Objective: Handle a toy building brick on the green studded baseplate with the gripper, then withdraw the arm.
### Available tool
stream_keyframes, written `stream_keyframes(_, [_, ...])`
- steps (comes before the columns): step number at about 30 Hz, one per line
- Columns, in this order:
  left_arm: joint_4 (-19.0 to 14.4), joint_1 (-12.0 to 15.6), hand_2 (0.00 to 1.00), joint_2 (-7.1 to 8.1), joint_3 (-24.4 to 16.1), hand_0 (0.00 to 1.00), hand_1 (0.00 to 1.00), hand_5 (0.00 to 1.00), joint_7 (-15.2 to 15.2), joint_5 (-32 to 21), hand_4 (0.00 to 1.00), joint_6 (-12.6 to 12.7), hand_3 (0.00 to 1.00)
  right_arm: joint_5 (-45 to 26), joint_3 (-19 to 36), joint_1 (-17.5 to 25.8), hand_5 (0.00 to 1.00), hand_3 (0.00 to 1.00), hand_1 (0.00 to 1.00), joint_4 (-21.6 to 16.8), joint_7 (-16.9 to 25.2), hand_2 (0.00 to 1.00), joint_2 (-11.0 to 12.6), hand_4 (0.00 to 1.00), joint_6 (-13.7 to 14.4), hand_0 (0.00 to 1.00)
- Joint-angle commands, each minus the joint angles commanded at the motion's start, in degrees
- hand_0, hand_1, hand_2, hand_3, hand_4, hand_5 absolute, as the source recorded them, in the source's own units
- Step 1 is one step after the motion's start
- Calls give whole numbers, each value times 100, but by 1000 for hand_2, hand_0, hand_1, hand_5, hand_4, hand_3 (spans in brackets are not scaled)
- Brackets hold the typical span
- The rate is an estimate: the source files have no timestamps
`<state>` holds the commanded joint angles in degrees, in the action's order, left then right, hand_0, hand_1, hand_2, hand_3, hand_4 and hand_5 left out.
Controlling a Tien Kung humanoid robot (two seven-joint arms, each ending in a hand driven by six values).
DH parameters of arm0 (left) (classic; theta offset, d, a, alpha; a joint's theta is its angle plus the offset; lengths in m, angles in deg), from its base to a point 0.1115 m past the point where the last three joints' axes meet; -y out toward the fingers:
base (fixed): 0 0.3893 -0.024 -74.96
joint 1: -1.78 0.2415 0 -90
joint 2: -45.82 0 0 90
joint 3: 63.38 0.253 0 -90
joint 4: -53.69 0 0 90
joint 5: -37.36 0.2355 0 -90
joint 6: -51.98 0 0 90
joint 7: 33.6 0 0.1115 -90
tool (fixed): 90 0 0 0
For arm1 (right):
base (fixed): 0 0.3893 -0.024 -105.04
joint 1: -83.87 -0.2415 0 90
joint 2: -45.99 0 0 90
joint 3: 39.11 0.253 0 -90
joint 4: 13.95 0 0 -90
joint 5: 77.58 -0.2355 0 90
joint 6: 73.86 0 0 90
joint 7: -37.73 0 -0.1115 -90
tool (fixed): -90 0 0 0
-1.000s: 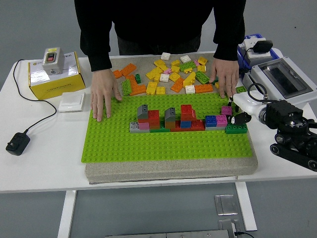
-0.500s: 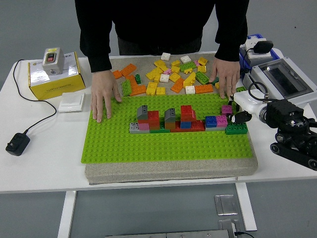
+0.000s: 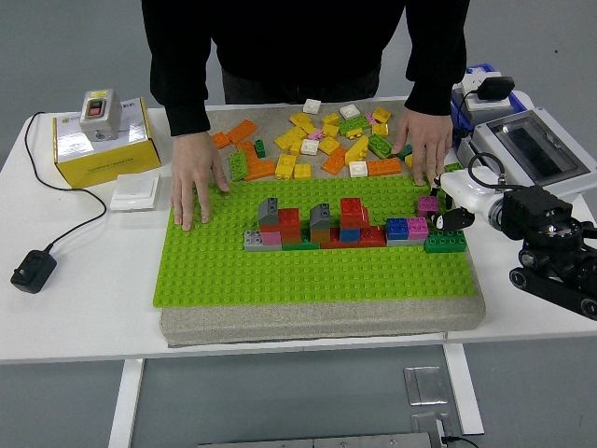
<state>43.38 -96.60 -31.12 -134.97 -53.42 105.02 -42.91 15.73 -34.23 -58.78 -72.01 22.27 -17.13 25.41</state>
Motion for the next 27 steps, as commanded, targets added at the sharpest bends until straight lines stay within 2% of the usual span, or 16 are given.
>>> stream_keyframes(10, [0,6,637,-6,3,690,592,603,8,-10,383,7,738,-37,-78,-42,381,609,396,-11,-36,485,43,520,118,419])
stream_keyframes(16, [0,11,637,-12,-3,690,591,604,10,-9,382,14,738,-137,-219,-37,382,609,394,-30,-72,483,100,497,362,417])
stream_keyframes(22, [0,27,637,-20,-4,690,591,606,7,-23,383,28,738,-137,-310,-14,383,605,397,-211,-188,481,258,494,738,418])
stream_keyframes(27, [0,32,636,-21,-13,690,591,606,6,-24,383,39,739,-12,-146,-7,380,601,396,-406,-267,478,367,490,811,419])
